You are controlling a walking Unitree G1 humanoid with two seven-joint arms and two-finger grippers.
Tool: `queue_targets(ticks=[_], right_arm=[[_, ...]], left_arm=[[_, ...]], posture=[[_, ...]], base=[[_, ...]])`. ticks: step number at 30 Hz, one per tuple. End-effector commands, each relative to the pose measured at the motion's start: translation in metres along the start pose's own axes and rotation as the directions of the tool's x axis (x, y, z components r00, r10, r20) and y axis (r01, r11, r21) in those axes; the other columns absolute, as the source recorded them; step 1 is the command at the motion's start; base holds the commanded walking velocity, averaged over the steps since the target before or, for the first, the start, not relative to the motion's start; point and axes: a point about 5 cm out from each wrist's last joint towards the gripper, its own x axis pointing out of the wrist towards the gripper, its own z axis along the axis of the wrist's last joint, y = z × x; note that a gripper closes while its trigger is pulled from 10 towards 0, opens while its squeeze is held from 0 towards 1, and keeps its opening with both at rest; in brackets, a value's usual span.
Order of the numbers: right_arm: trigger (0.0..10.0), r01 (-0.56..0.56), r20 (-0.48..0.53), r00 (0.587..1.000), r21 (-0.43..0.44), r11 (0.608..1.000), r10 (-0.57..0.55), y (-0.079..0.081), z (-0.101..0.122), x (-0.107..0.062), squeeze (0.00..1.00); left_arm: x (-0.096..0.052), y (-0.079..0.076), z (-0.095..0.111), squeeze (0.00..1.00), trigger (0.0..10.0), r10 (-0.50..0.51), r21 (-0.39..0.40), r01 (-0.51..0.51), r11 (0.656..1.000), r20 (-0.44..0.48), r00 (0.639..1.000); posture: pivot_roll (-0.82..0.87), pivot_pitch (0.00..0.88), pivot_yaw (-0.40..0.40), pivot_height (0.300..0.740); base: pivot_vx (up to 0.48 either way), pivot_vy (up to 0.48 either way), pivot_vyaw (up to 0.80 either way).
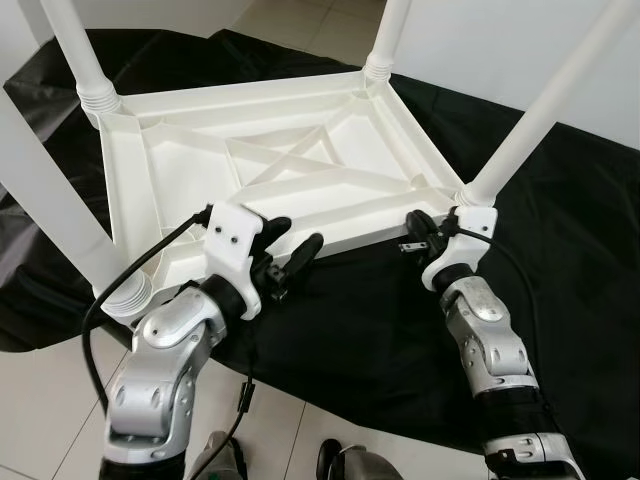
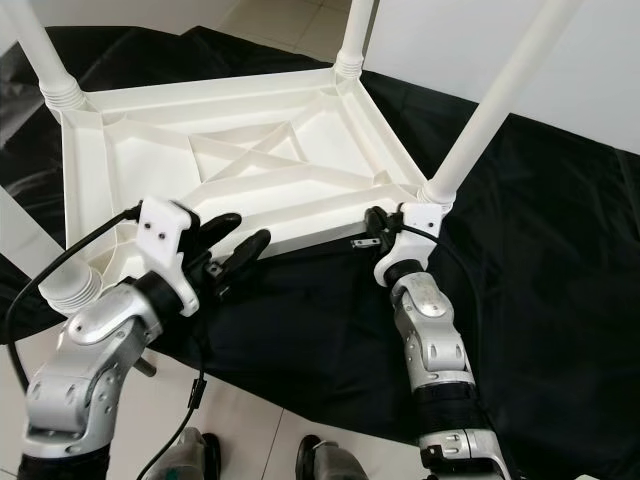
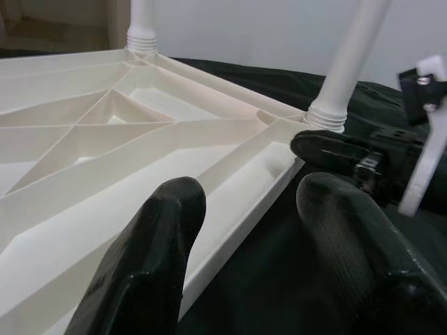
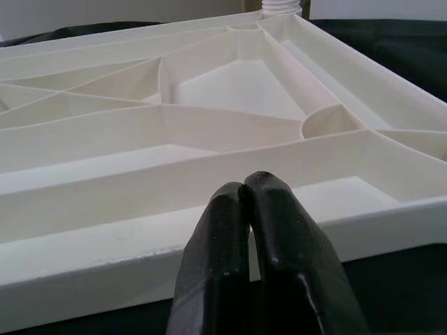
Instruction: Building children table
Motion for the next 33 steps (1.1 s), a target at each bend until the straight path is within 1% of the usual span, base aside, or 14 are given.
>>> queue_targets(ticks=[1,3,9,14,15,16,17,18,21,22,24,25,29,33], right_arm=[[10.0,0.004,-0.008,1.000,-0.012,1.000,-0.004,0.000,-0.004,0.000,0.00],[10.0,-0.011,-0.001,1.000,-0.016,1.000,0.011,0.003,-0.004,0.003,0.00],[10.0,-0.029,0.014,0.999,-0.012,1.000,0.029,0.008,-0.003,0.007,0.00],[10.0,-0.005,0.033,0.999,-0.007,1.000,0.005,0.009,-0.001,0.007,0.00],[10.0,0.046,0.046,0.998,-0.009,0.999,-0.045,0.007,0.000,0.005,0.00],[10.0,0.046,0.046,0.998,-0.009,0.999,-0.045,0.007,0.000,0.005,0.00],[10.0,0.108,0.047,0.993,-0.006,0.994,-0.107,0.004,-0.001,0.002,0.00],[10.0,0.108,0.047,0.993,-0.006,0.994,-0.107,0.004,-0.001,0.002,0.00],[10.0,0.304,0.040,0.952,-0.018,0.953,-0.303,-0.006,-0.009,-0.010,0.00],[10.0,0.304,0.040,0.952,-0.018,0.953,-0.303,-0.006,-0.009,-0.010,0.00],[10.0,0.395,0.030,0.918,-0.027,0.918,-0.394,-0.010,-0.013,-0.015,0.00],[10.0,0.395,0.030,0.918,-0.027,0.918,-0.394,-0.010,-0.013,-0.015,0.00],[10.0,0.483,-0.001,0.876,-0.043,0.875,-0.483,-0.012,-0.020,-0.021,0.00],[10.0,0.501,-0.020,0.865,-0.032,0.865,-0.502,-0.011,-0.024,-0.021,0.00]], left_arm=[[-0.004,-0.005,0.001,0.00,10.0,-0.031,-0.001,0.031,1.000,0.005,1.000],[-0.012,-0.006,-0.001,0.00,10.0,-0.020,-0.009,0.020,1.000,-0.014,1.000],[-0.026,-0.009,-0.002,0.00,10.0,-0.008,-0.023,0.007,1.000,-0.040,0.999],[-0.030,-0.010,-0.002,0.00,10.0,-0.007,-0.035,0.005,0.999,-0.052,0.999],[-0.031,-0.011,-0.002,0.00,10.0,-0.007,-0.035,0.005,0.999,-0.055,0.998],[-0.031,-0.011,-0.002,0.00,10.0,-0.007,-0.035,0.005,0.999,-0.055,0.998],[-0.032,-0.011,-0.002,0.00,10.0,-0.005,-0.035,0.003,0.999,-0.056,0.998],[-0.032,-0.011,-0.002,0.00,10.0,-0.005,-0.035,0.003,0.999,-0.056,0.998],[-0.032,-0.012,-0.002,0.00,10.0,-0.003,-0.039,0.001,0.999,-0.056,0.998],[-0.032,-0.012,-0.002,0.00,10.0,-0.003,-0.039,0.001,0.999,-0.056,0.998],[-0.031,-0.012,-0.002,0.00,10.0,-0.009,-0.039,0.007,0.999,-0.055,0.998],[-0.031,-0.012,-0.002,0.00,10.0,-0.009,-0.039,0.007,0.999,-0.055,0.998],[-0.027,-0.010,0.002,0.00,10.0,-0.022,-0.037,0.020,0.999,-0.045,0.999],[-0.019,-0.006,0.005,0.00,10.0,-0.023,-0.030,0.022,0.999,-0.030,0.999]], posture=[[0.25,0.166,-0.121,0.740],[0.27,0.173,-0.124,0.740],[0.29,0.183,-0.133,0.740],[0.29,0.192,-0.139,0.740],[0.29,0.194,-0.139,0.740],[0.29,0.194,-0.139,0.740],[0.29,0.195,-0.140,0.740],[0.29,0.195,-0.140,0.740],[0.28,0.196,-0.132,0.740],[0.28,0.196,-0.132,0.740],[0.28,0.196,-0.129,0.740],[0.28,0.196,-0.129,0.740],[0.26,0.199,-0.115,0.740],[0.26,0.200,-0.110,0.740]], base=[[0.000,0.000,0.00],[0.000,0.000,0.00],[0.000,0.000,0.00],[0.000,0.000,0.00],[0.000,0.000,0.00],[0.000,0.000,0.00],[0.000,0.000,0.00],[0.000,0.000,0.00],[0.000,0.000,0.00],[0.000,0.000,0.00],[0.000,0.000,0.00],[0.000,0.000,0.00],[0.000,0.000,0.00],[0.000,0.000,0.00]])
